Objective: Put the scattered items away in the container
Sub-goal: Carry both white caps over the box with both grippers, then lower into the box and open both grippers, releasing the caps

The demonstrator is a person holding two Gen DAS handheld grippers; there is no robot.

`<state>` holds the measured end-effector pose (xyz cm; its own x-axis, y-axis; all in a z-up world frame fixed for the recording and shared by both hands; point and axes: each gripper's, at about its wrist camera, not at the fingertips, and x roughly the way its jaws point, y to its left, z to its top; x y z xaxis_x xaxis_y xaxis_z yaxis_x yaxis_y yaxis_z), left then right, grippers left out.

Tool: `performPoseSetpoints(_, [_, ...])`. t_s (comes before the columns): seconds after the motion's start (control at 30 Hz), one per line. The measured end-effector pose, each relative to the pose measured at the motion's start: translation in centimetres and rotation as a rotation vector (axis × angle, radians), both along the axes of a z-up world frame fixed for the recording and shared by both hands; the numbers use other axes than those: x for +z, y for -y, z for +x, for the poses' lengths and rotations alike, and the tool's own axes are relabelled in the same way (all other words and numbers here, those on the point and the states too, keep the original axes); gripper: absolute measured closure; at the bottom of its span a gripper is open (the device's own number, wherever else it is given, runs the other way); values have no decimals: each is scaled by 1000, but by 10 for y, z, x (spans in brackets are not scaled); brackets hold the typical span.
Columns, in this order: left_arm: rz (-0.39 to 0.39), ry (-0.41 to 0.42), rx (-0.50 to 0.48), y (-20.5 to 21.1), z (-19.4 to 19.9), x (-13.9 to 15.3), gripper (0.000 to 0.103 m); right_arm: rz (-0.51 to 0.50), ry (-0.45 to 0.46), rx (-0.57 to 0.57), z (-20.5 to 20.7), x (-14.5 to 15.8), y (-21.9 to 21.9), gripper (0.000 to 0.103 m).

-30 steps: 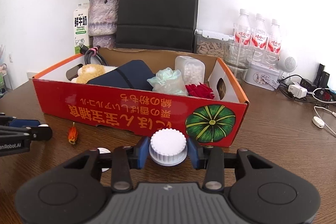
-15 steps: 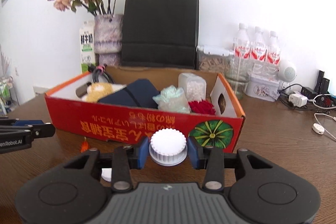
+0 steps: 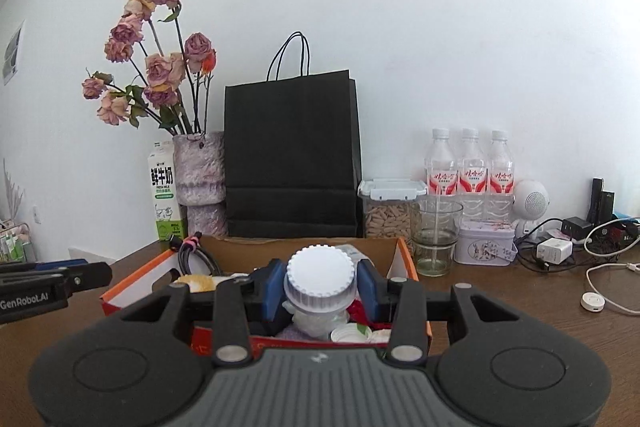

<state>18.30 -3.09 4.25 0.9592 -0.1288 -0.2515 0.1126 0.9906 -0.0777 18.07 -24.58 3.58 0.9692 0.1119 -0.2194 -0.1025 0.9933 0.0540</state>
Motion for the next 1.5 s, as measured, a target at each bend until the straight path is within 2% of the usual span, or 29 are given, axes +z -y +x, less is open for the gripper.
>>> performPoseSetpoints(0.13, [-25,22,-1,17,17,8,74,-4,23,-14,14,8,2,64])
performPoseSetpoints(0.27, [-59,21,5,31,34,4,74,36,33,-20,32,10,4,64])
performPoseSetpoints(0.4, [-50,9,11,42,60,-2,74,52,26,-23,54,3,5,64])
performPoseSetpoints(0.57, [-38,-38,30,45,91,-16,74,10,-16,-37,82,-20,7,64])
performPoseSetpoints(0.77, [13,-71,30,46,106,-30,74,20,-84,-52,97,-39,15,64])
performPoseSetpoints(0.97, [6,-71,56,38,106,-34,74,-17,-91,-40,95,-43,7,64])
performPoseSetpoints(1.0, [6,-68,66,38,105,-34,72,-17,-93,-34,95,-44,6,63])
performPoseSetpoints(1.03, [7,-62,75,38,103,-35,63,-11,-91,-34,94,-45,7,47])
performPoseSetpoints(1.07, [8,-57,77,38,102,-35,50,-3,-83,-37,92,-46,7,34])
performPoseSetpoints(1.1, [4,-47,80,37,101,-35,42,2,-69,-36,90,-45,7,11])
performPoseSetpoints(1.13, [1,-34,89,37,99,-34,19,2,-56,-37,88,-44,7,4])
performPoseSetpoints(1.17, [0,-13,107,37,96,-34,0,1,-48,-37,86,-43,7,4])
performPoseSetpoints(1.23, [12,27,133,38,91,-33,0,9,-48,-32,86,-41,8,1])
performPoseSetpoints(1.5, [28,1,140,39,94,-35,0,11,-95,-32,89,-44,7,0])
